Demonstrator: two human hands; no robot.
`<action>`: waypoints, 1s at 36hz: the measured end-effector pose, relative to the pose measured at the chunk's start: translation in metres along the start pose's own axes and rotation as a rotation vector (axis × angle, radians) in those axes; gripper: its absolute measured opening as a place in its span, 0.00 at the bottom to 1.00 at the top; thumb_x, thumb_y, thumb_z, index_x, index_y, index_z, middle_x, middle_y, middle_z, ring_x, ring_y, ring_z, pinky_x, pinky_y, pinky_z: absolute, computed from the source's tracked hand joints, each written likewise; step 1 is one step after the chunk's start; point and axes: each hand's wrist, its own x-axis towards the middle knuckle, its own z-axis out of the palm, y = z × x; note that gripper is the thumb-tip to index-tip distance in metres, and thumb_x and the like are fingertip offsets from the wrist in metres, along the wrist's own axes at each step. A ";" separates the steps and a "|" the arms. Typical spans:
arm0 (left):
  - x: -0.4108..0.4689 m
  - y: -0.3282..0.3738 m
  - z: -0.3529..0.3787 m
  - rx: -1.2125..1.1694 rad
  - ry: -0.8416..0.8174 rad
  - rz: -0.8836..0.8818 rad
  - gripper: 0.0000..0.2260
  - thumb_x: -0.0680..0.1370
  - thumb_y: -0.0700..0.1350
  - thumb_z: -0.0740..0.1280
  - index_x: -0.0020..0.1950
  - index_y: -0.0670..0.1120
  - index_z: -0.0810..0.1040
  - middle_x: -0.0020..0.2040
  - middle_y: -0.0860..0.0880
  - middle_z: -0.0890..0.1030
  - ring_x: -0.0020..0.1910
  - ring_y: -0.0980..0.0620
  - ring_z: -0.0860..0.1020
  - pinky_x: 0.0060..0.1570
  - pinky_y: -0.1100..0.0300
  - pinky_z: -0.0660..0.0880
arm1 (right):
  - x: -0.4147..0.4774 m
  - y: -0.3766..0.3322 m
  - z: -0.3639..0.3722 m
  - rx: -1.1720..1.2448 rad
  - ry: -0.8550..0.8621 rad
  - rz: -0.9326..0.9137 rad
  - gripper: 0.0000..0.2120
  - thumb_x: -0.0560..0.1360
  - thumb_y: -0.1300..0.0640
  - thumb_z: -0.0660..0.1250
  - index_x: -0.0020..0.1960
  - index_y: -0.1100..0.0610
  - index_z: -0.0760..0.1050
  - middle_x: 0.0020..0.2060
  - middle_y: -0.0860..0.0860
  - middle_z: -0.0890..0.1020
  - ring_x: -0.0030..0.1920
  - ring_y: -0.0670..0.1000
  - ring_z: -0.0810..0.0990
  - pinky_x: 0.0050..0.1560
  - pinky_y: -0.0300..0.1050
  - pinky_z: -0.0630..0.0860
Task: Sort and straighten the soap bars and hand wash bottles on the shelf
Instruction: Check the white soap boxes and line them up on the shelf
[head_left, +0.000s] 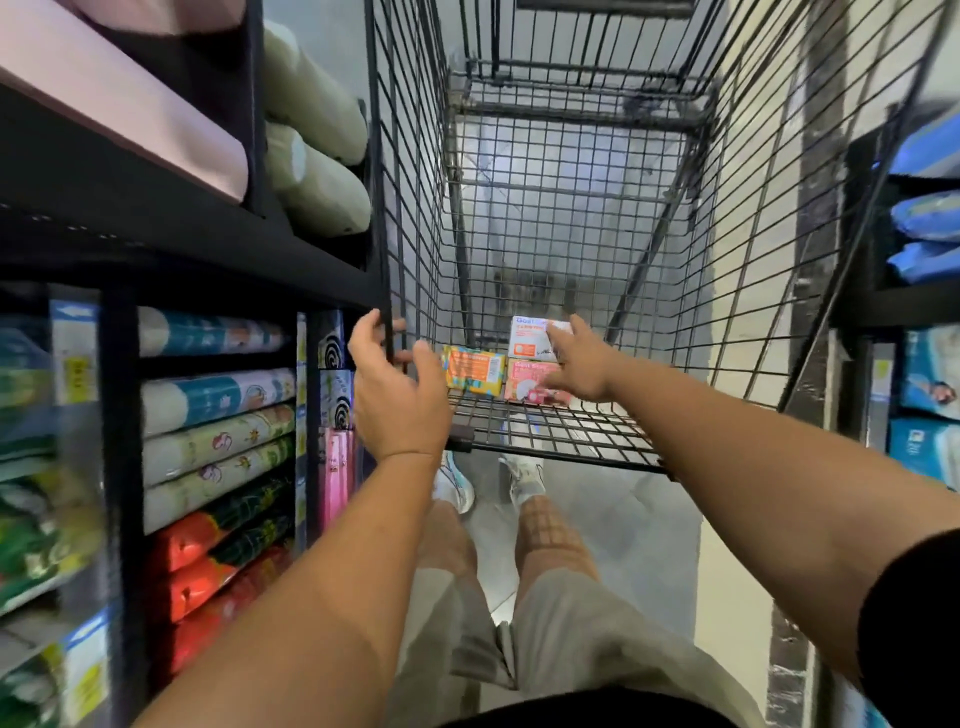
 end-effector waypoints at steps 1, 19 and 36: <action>0.001 0.000 0.000 0.000 -0.004 -0.019 0.21 0.80 0.47 0.64 0.73 0.48 0.67 0.55 0.55 0.78 0.50 0.50 0.78 0.46 0.55 0.72 | -0.005 0.002 0.000 -0.016 -0.010 -0.002 0.45 0.77 0.39 0.67 0.82 0.51 0.46 0.81 0.57 0.39 0.80 0.64 0.51 0.79 0.59 0.55; -0.034 -0.027 -0.074 0.152 -0.622 -0.069 0.26 0.82 0.48 0.62 0.79 0.51 0.60 0.71 0.49 0.70 0.66 0.44 0.74 0.67 0.52 0.70 | -0.132 -0.060 -0.025 -0.275 -0.050 -0.040 0.28 0.82 0.40 0.60 0.75 0.55 0.67 0.70 0.58 0.74 0.68 0.59 0.74 0.63 0.48 0.70; -0.168 -0.129 -0.296 0.619 -0.093 0.073 0.22 0.76 0.55 0.65 0.69 0.53 0.73 0.67 0.50 0.75 0.61 0.45 0.76 0.56 0.48 0.74 | -0.307 -0.308 0.050 -0.832 0.261 -0.598 0.28 0.79 0.42 0.63 0.75 0.53 0.65 0.70 0.55 0.70 0.69 0.59 0.68 0.66 0.56 0.71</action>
